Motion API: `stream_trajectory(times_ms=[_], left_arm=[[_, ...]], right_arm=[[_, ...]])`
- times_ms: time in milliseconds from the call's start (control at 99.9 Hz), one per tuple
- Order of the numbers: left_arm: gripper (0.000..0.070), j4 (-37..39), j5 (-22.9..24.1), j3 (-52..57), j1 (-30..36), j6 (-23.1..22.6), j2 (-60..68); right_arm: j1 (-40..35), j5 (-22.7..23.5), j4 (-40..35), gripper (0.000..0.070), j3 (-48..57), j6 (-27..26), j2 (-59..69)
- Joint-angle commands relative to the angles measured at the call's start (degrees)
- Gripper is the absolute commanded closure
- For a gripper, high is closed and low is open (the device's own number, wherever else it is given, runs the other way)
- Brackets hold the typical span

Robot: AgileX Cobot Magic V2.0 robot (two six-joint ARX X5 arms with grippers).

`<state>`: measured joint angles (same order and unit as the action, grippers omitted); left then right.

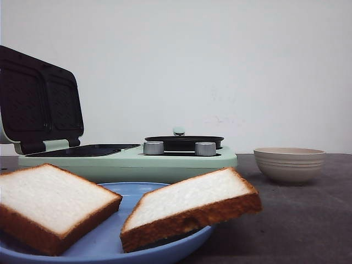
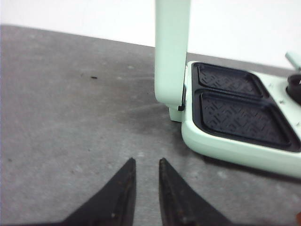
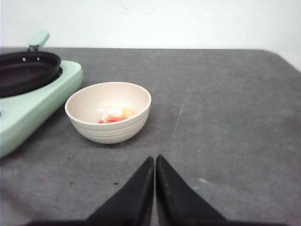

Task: Make breakfast with bread and shrimp

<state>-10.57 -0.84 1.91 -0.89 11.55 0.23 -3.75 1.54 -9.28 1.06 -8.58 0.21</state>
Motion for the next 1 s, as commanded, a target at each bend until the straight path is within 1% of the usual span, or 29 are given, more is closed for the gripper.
stream_trajectory(times_ms=[0,110,220,330,451,531,671,791,861,991], left_arm=[[0.0699,-0.28,-0.63,0.98,-0.07,4.90,-0.02],[0.0697,-1.66,-2.19,3.85,-0.07,8.02,0.96],[0.0696,-4.55,-3.67,7.72,-0.07,10.62,3.52],[0.0696,-8.70,-6.23,13.29,-0.07,10.86,7.56],[0.0697,-11.72,-9.16,19.04,-0.07,10.86,12.50],[0.0697,-13.38,-11.69,22.14,-0.07,11.50,15.63],[0.0697,-16.35,-18.10,25.88,-0.04,14.38,20.74],[0.0697,-18.51,-24.02,26.43,0.07,17.90,23.89],[0.0697,-20.57,-25.18,26.43,0.24,18.16,25.00],[0.0697,-24.90,-25.46,26.43,0.26,19.30,25.66]], right_arm=[[-0.15,0.15,0.61,0.0700,2.01,-4.68,0.02],[-0.15,0.17,-0.76,0.0700,5.92,-7.28,0.63],[-0.13,0.15,-3.54,0.0700,10.34,-7.76,3.19],[-0.13,0.17,-7.45,0.0700,15.65,-9.03,7.87],[-0.13,0.72,-11.10,0.0700,21.11,-9.05,14.03],[-0.13,2.23,-12.81,0.0700,24.15,-9.03,18.21],[-0.15,5.27,-15.12,0.0700,28.30,-9.05,24.50],[-0.15,8.68,-15.21,0.0700,29.77,-9.05,27.12],[-0.15,10.71,-15.23,0.0700,29.81,-9.03,27.08],[-0.17,11.06,-15.26,0.0700,29.81,-9.03,26.99]])
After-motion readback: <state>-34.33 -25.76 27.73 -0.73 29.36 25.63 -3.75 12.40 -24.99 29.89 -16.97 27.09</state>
